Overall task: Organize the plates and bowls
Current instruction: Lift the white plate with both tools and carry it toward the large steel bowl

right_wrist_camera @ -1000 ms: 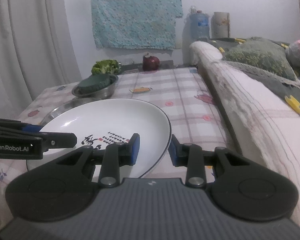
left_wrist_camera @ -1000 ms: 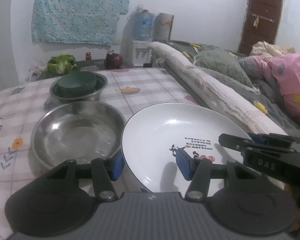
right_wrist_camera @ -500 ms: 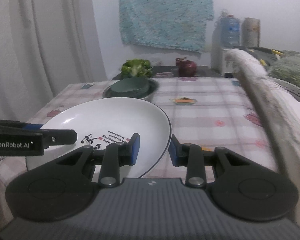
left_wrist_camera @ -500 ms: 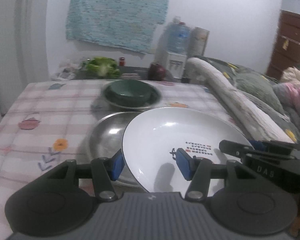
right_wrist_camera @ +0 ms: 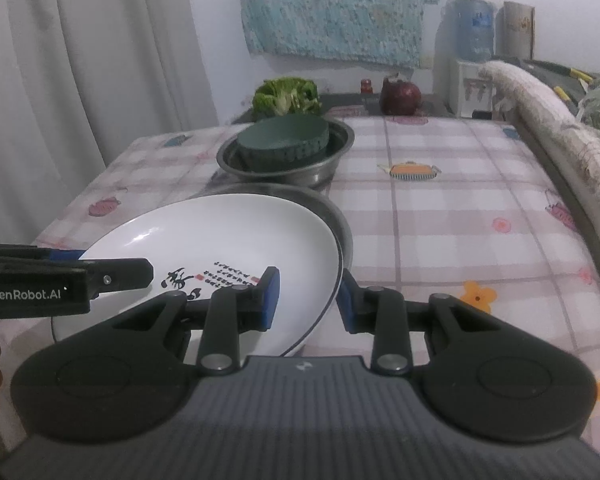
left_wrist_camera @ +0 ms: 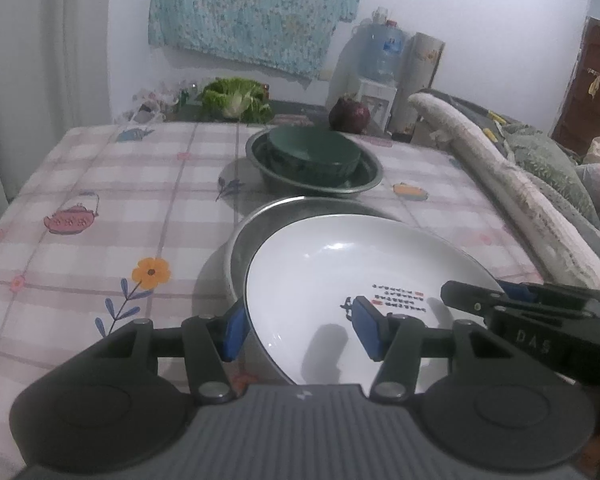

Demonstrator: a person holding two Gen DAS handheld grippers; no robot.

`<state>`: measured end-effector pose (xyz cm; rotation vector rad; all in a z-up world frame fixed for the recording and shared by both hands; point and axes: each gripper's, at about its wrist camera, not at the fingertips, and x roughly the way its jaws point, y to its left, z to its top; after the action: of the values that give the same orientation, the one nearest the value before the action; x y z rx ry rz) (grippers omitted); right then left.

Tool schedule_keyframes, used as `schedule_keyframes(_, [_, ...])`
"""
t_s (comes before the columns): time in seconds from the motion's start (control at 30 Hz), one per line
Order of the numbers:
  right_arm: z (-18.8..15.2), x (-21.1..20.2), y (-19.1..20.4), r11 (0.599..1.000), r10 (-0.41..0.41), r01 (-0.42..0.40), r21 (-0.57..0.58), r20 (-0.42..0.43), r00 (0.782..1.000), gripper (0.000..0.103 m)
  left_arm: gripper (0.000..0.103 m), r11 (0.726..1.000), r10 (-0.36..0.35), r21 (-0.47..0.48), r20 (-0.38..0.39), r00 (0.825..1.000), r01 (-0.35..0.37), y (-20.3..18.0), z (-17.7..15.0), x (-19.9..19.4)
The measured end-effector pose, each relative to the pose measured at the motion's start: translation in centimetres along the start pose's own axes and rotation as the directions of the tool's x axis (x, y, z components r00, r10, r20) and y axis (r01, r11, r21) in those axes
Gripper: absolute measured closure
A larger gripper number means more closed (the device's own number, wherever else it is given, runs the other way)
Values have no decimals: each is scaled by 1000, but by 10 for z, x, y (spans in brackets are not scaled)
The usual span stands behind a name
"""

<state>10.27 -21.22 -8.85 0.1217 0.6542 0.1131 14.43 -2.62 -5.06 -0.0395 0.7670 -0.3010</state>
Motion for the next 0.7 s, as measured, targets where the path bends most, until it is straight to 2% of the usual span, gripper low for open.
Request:
schedule_keyframes(0.1, [1, 8, 1, 1000, -8, 8, -5, -19, 1000, 73, 50, 1000, -5, -9, -21, 1000, 4, 4, -1, 8])
schedule_keyframes(0.3, [4, 17, -2, 1000, -19, 18, -20, -26, 999, 73, 50, 998, 31, 47, -8, 999, -31, 3, -2, 12])
schedule_keyframes(0.53, [9, 15, -6, 999, -33, 33, -24, 24, 999, 72, 52, 993, 55, 103, 66, 996, -62, -2, 0, 1])
schedule_keyframes(0.7, [12, 19, -16, 999, -31, 31, 23, 17, 999, 68, 49, 993, 82, 80, 24, 996, -84, 3, 9, 12])
